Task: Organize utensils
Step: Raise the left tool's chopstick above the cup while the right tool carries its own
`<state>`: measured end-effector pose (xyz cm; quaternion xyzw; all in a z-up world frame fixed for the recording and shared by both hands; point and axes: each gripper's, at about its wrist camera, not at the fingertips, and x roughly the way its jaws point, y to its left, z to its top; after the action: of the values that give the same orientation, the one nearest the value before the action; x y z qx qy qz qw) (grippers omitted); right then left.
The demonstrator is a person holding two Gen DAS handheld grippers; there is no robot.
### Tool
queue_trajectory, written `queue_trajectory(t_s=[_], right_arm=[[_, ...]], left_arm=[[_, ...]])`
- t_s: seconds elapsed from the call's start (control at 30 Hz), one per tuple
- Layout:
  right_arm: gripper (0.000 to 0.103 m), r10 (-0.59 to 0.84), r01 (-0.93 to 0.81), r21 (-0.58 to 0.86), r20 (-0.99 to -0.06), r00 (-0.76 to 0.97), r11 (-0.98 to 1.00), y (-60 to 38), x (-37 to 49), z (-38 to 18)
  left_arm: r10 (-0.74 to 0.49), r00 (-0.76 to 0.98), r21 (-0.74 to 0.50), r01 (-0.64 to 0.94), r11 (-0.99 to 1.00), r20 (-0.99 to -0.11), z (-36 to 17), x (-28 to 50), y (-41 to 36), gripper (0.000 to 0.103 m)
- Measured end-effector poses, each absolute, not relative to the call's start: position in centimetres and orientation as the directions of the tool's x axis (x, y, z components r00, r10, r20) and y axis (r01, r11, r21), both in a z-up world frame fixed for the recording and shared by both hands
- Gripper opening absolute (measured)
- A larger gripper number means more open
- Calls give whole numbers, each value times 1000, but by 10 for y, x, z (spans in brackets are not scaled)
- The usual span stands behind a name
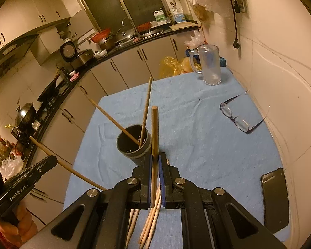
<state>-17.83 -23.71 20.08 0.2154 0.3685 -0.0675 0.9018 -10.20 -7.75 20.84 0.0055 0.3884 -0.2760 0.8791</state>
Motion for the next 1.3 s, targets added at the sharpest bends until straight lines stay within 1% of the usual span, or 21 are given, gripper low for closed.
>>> queue_trajectory(t_s=[0.37,0.77,0.93,1.1,1.3], right_arm=[[7,41,273,366,-660,750,890,-248,-169,224],[7,66,251,432,-596,801,866,-265,-137,268],[7,68,270,451,-605,793,851,-275,-109,268],[7,66,311,458,-640,765,833,-282,-82,247],[7,90,343,454,-699,709,822,-286,-60,214]], left_arm=[[-502,564,-219,493,842,-656,238,-88,-77,6],[-533,579,-241,505,829,-617,279,-52,-94,6],[-529,562,-261,489,832,-636,276,-25,-108,6],[-512,541,-276,459,845,-667,257,-2,-117,6],[-491,477,-277,450,849,-729,227,16,-130,6]])
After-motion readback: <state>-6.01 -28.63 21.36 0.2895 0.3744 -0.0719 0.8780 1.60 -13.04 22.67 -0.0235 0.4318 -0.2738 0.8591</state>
